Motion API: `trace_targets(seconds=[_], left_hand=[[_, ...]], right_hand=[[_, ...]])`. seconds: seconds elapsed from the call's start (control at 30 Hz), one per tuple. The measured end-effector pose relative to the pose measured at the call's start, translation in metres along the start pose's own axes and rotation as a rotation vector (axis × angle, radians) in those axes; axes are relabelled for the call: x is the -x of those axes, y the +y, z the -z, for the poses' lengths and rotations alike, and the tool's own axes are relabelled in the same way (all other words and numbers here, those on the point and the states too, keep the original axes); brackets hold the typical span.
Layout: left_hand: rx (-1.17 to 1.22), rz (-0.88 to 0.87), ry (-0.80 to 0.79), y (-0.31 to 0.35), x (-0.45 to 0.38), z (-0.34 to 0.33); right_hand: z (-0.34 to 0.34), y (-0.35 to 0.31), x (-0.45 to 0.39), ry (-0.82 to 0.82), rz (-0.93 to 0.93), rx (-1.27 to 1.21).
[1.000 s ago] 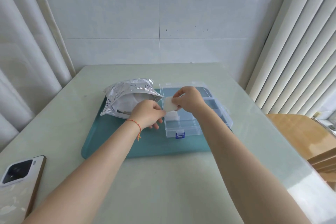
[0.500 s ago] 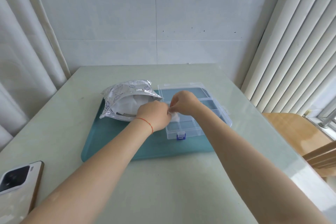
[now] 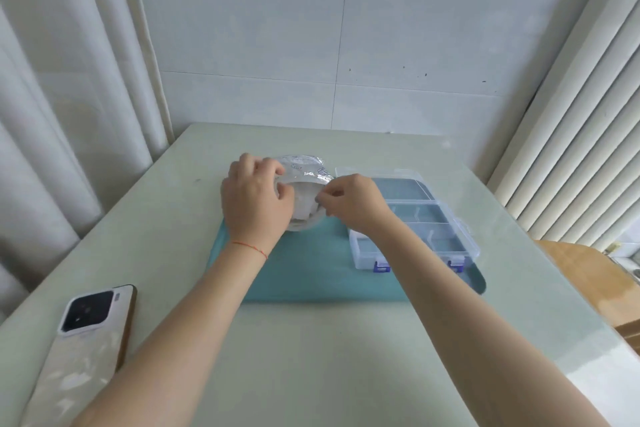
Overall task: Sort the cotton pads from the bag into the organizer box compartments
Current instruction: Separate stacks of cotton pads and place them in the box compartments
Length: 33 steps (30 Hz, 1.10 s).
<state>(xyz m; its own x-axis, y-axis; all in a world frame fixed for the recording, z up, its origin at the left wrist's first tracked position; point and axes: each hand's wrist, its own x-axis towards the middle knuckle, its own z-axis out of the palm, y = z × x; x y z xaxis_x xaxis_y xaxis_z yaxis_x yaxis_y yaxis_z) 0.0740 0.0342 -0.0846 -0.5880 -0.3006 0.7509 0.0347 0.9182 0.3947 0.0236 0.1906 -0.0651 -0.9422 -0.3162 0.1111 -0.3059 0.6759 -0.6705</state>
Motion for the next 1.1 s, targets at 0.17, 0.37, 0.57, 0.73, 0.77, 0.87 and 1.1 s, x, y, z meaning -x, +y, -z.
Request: trace_targets(seconds=[0.17, 0.37, 0.57, 0.73, 0.77, 0.87, 1.1], left_hand=[[0.167, 0.312, -0.200, -0.034, 0.004, 0.007], [0.256, 0.331, -0.217, -0.033, 0.002, 0.011], [0.255, 0.326, -0.224, -0.031, 0.003, 0.011], [0.207, 0.328, -0.221, -0.029, 0.004, 0.010], [0.195, 0.319, -0.219, -0.028, 0.005, 0.010], [0.189, 0.263, -0.172, -0.019, 0.006, 0.011], [0.456, 0.256, -0.298, 0.018, 0.005, 0.022]], right_hand=[[-0.038, -0.029, -0.002, -0.078, -0.197, -0.165], [-0.067, -0.039, -0.013, 0.058, -0.330, -0.471], [-0.076, -0.043, -0.019, 0.085, -0.309, -0.413], [-0.052, -0.034, -0.012, 0.109, -0.286, -0.342], [-0.046, -0.033, -0.009, 0.109, -0.274, -0.350], [-0.025, -0.027, 0.004, 0.052, -0.258, -0.379], [0.033, 0.003, 0.032, -0.189, -0.182, -0.368]])
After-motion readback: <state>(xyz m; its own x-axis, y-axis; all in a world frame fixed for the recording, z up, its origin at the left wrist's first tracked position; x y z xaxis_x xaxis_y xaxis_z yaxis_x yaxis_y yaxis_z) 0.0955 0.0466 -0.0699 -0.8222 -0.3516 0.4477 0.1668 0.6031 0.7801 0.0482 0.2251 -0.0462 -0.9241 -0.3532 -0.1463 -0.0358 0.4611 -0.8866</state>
